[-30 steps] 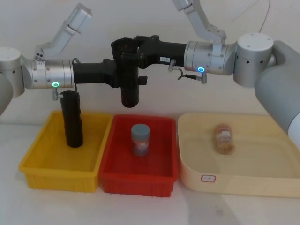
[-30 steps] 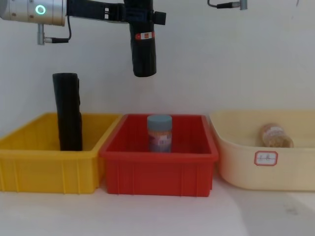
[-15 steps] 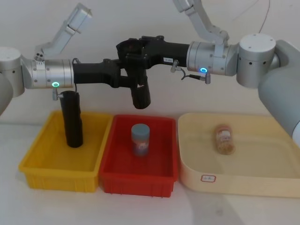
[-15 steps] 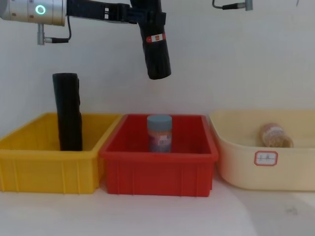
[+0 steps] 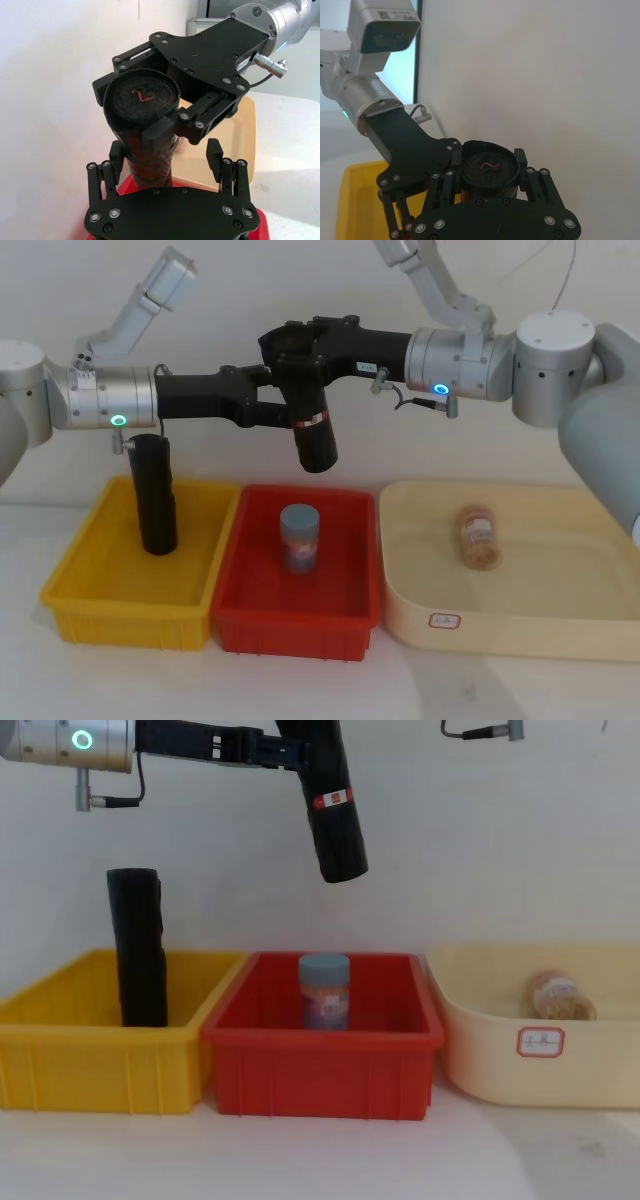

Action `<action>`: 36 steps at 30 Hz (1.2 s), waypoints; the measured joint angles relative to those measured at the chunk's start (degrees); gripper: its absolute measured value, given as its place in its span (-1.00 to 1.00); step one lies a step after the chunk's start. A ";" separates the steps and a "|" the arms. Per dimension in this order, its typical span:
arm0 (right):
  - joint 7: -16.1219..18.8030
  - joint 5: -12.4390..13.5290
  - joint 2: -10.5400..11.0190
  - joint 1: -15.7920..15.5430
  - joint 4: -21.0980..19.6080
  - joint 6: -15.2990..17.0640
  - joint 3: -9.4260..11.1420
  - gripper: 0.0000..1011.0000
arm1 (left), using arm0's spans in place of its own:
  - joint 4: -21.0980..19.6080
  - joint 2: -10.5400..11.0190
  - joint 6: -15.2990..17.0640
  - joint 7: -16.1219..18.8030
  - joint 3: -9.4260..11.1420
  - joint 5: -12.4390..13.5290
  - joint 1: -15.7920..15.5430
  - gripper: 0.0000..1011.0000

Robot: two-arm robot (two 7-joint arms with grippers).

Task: Pick up the garbage bag with the one hand and transfer it to the other hand.

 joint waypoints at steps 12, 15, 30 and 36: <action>-2.66 -1.56 2.21 -1.47 -4.33 2.46 0.17 0.18 | 0.00 0.00 0.00 -0.01 0.00 0.00 0.00 0.98; -3.48 -2.02 2.95 -1.94 -5.87 3.43 0.18 0.18 | -0.01 0.00 0.00 -0.01 0.00 0.00 0.00 0.98; -7.53 -3.94 7.43 -5.10 -14.59 8.95 0.69 0.18 | 0.00 0.00 0.00 0.00 0.00 0.00 0.00 0.98; -9.45 -4.59 9.89 -6.98 -18.76 11.77 1.27 0.18 | 0.00 0.00 0.00 0.00 0.00 0.00 0.00 0.98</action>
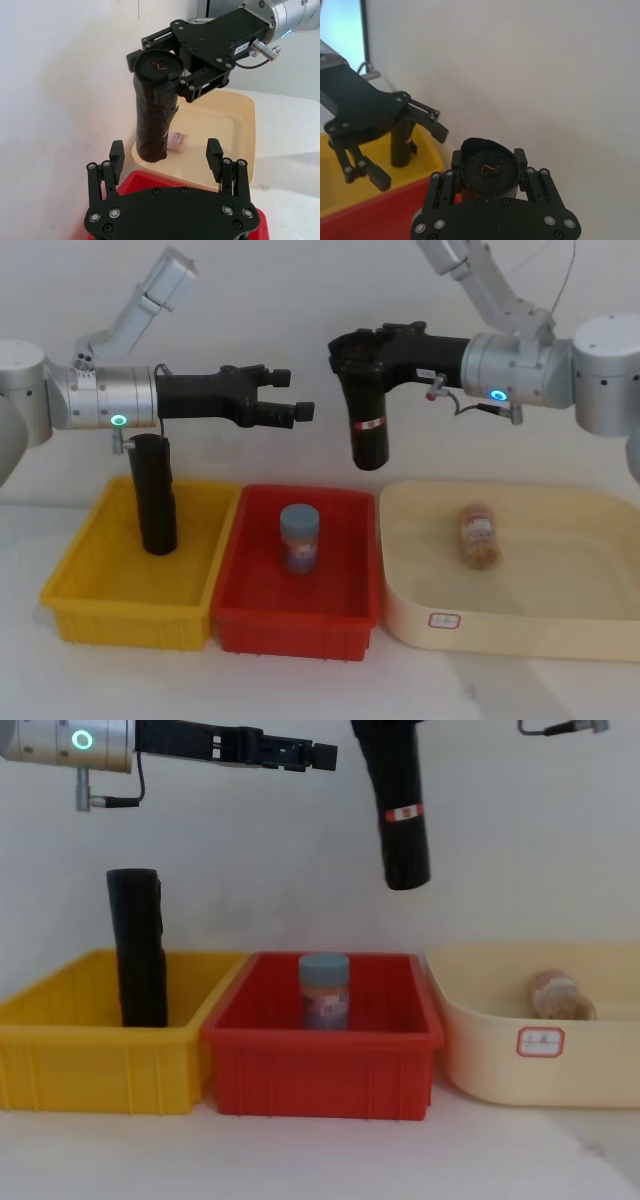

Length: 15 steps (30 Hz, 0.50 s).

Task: Pick up the garbage bag with the one hand and transfer it to the other hand.

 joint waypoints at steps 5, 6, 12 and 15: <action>-2.01 -0.52 2.16 -1.83 -3.56 2.50 0.76 0.18 | 0.00 0.00 0.00 0.00 0.00 0.00 0.00 0.98; -2.01 -0.52 2.16 -1.83 -3.56 2.50 0.76 0.18 | 0.00 0.00 0.00 0.00 0.00 0.00 0.00 0.98; -5.03 -1.22 4.79 -4.21 -7.48 5.72 1.94 0.18 | 0.00 0.00 0.00 0.00 0.00 0.00 0.00 0.98; -6.16 -1.48 5.85 -5.25 -8.83 6.82 2.42 0.18 | 0.00 0.00 0.00 0.00 0.00 0.00 0.00 0.98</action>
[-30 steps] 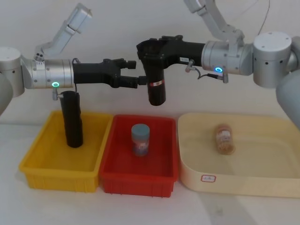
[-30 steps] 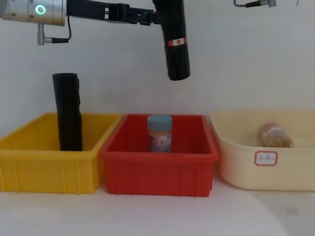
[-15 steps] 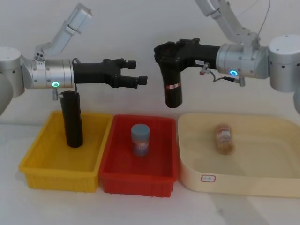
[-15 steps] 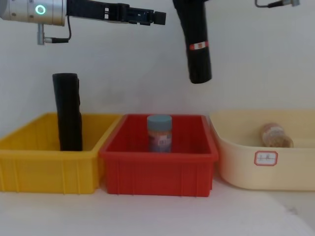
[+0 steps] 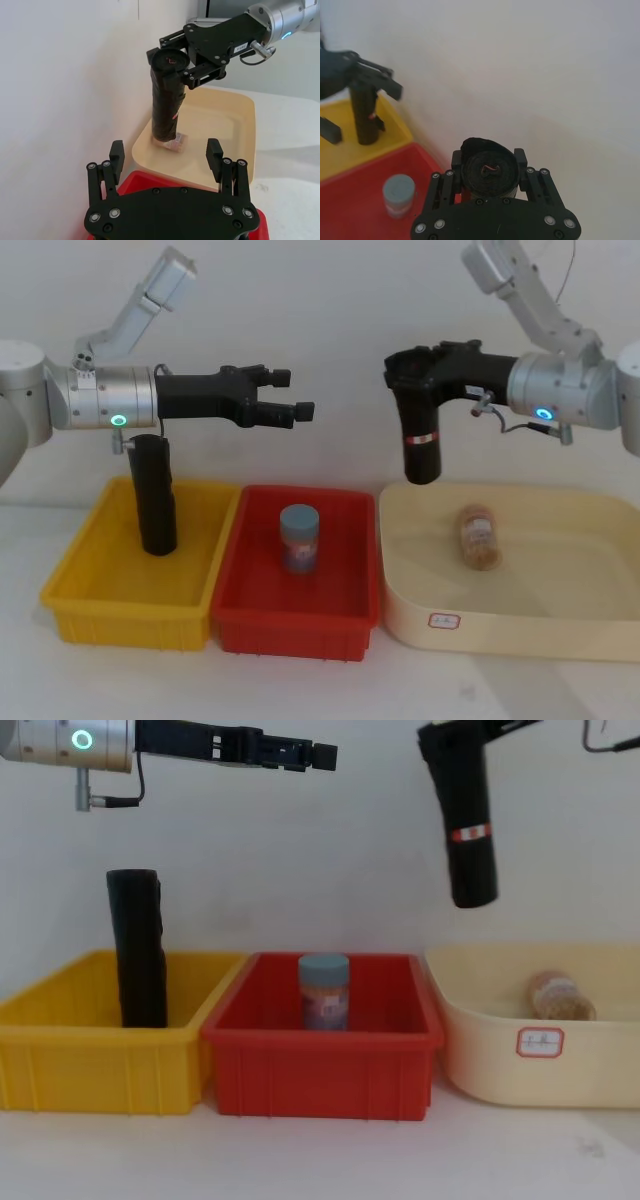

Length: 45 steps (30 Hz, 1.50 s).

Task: Pick up the garbage bag with the one hand and transfer it to the other hand.

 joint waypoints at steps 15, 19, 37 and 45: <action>-2.97 -0.83 2.65 -2.36 -3.39 3.02 1.33 0.68 | 0.00 0.00 0.00 0.00 0.00 0.00 0.00 0.98; -3.37 -0.95 3.02 -2.70 -3.83 3.45 1.51 0.94 | 0.00 0.00 0.00 0.00 0.00 0.00 0.00 0.98; -4.08 -1.13 3.62 -3.30 -4.64 4.12 1.79 0.99 | 0.00 0.00 0.00 0.00 0.00 0.00 0.00 0.98; -4.17 -1.17 3.72 -3.36 -4.77 4.22 1.83 0.99 | 0.00 0.00 0.00 0.00 0.00 0.00 0.00 0.98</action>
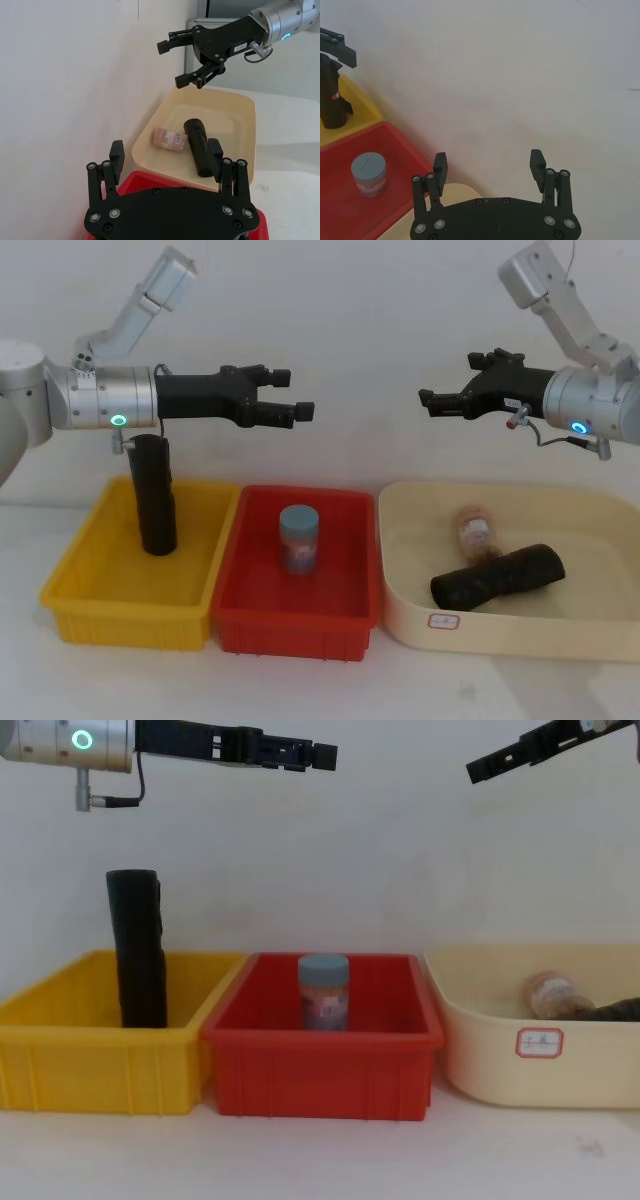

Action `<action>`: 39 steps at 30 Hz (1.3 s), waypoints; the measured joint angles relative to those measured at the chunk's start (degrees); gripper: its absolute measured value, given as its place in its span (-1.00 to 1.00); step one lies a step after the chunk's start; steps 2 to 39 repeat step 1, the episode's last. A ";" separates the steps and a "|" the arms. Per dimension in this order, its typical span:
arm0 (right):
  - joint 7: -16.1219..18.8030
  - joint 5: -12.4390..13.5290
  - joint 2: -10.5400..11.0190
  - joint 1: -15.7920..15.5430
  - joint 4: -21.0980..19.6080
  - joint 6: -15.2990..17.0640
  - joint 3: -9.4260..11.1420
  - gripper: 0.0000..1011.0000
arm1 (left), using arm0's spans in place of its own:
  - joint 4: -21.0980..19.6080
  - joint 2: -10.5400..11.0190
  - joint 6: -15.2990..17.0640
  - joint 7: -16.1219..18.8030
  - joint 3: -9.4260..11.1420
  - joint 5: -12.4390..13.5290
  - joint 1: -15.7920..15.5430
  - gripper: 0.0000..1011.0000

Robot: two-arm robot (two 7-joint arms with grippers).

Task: Pick up the garbage bag with the one hand and transfer it to the other hand.

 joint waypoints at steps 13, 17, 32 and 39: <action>-0.01 -0.01 0.01 0.00 -0.01 0.01 0.00 0.99 | 0.00 0.00 0.00 0.00 0.00 0.00 0.00 0.98; -0.01 -0.01 0.01 0.00 -0.01 0.01 0.00 0.99 | 0.00 0.00 0.00 0.00 0.00 0.00 0.00 0.98; -0.01 -0.01 0.01 0.00 -0.01 0.01 0.00 0.99 | 0.00 0.00 0.00 0.00 0.00 0.00 0.00 0.98; -0.01 -0.01 0.01 0.00 -0.01 0.01 0.00 0.99 | 0.00 0.00 0.00 0.00 0.00 0.00 0.00 0.98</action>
